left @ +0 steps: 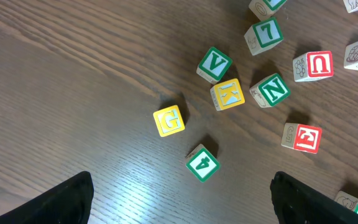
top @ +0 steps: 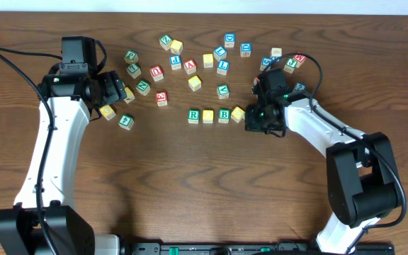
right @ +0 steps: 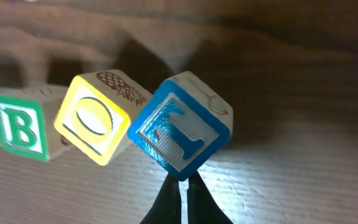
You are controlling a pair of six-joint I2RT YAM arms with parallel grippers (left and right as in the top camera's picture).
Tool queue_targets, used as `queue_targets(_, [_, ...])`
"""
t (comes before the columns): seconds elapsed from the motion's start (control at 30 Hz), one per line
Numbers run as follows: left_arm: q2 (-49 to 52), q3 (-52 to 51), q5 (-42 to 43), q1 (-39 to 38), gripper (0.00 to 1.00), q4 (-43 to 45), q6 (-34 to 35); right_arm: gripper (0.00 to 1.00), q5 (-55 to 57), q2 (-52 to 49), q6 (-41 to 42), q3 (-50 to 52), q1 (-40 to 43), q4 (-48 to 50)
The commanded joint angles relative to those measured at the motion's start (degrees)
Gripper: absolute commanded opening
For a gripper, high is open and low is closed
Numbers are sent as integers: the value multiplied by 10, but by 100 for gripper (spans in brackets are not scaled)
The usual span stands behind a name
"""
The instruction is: Spell out ROBOT
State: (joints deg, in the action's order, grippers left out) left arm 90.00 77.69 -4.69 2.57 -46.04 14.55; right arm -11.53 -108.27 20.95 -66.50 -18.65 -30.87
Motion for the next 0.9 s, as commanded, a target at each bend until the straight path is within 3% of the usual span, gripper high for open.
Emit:
queue_targets(0.0, [-1, 2, -7, 3, 90, 0, -5, 1, -6, -6, 19, -2, -12, 12])
queue_targets(0.53, [-1, 2, -7, 3, 90, 0, -5, 1, 76, -6, 65, -2, -19, 55])
queue_targets(0.87, [-1, 2, -7, 3, 90, 0, -5, 1, 43, 8, 51, -3, -21, 60])
